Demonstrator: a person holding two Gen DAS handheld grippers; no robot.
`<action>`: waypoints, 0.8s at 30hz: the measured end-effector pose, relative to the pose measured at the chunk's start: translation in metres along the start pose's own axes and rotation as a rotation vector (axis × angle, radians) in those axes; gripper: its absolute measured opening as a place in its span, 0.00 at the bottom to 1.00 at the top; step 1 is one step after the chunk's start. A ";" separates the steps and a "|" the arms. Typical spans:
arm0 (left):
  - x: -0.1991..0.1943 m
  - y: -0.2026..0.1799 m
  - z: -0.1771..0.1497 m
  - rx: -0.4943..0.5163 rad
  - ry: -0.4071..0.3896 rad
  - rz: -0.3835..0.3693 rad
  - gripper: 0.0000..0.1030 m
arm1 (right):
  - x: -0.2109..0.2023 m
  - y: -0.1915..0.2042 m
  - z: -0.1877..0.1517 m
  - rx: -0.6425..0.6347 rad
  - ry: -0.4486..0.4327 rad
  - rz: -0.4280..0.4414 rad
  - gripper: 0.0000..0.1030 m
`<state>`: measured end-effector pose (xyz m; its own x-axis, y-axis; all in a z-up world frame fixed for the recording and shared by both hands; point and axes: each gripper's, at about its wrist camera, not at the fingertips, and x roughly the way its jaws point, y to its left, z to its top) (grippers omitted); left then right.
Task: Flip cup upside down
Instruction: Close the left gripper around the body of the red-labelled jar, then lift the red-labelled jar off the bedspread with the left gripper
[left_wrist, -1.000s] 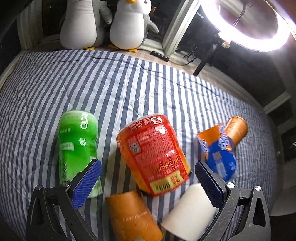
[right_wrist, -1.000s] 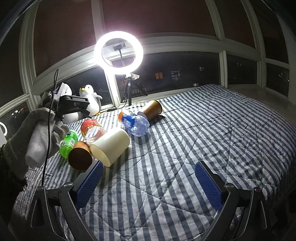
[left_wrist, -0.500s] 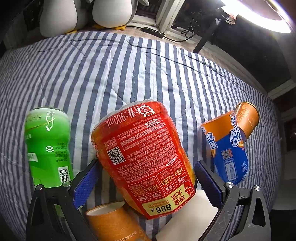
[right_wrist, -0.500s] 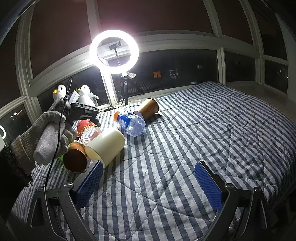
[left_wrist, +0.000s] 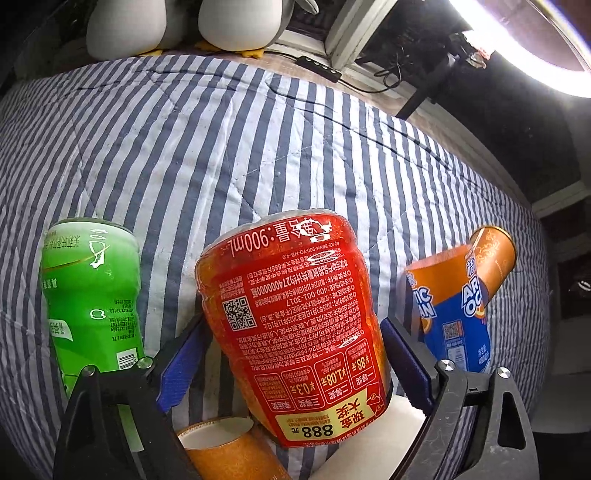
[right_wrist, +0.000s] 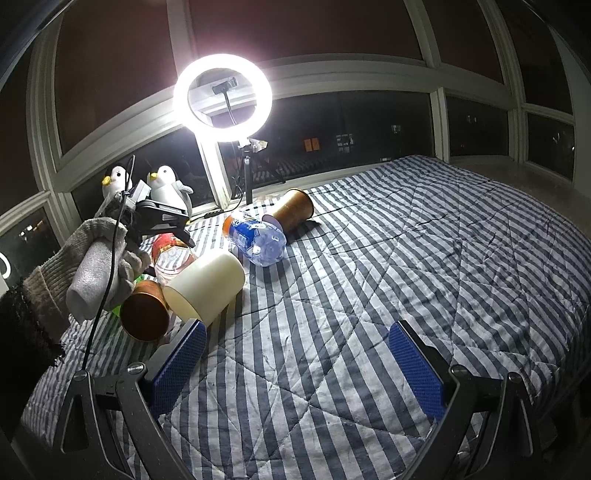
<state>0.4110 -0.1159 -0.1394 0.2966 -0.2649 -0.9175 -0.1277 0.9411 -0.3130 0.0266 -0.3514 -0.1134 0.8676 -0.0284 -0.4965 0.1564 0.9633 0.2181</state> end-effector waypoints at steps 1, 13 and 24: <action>-0.001 0.000 0.000 -0.001 -0.003 -0.004 0.90 | 0.000 0.000 0.000 0.000 -0.001 -0.001 0.95; -0.037 -0.007 -0.012 0.036 -0.042 -0.058 0.85 | 0.000 -0.002 0.000 0.004 -0.004 -0.001 0.95; -0.071 -0.006 -0.035 0.076 -0.054 -0.088 0.82 | -0.013 0.006 0.001 0.008 -0.022 0.005 0.95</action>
<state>0.3576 -0.1101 -0.0809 0.3540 -0.3378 -0.8721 -0.0276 0.9283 -0.3708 0.0162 -0.3456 -0.1050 0.8784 -0.0299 -0.4771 0.1560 0.9613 0.2270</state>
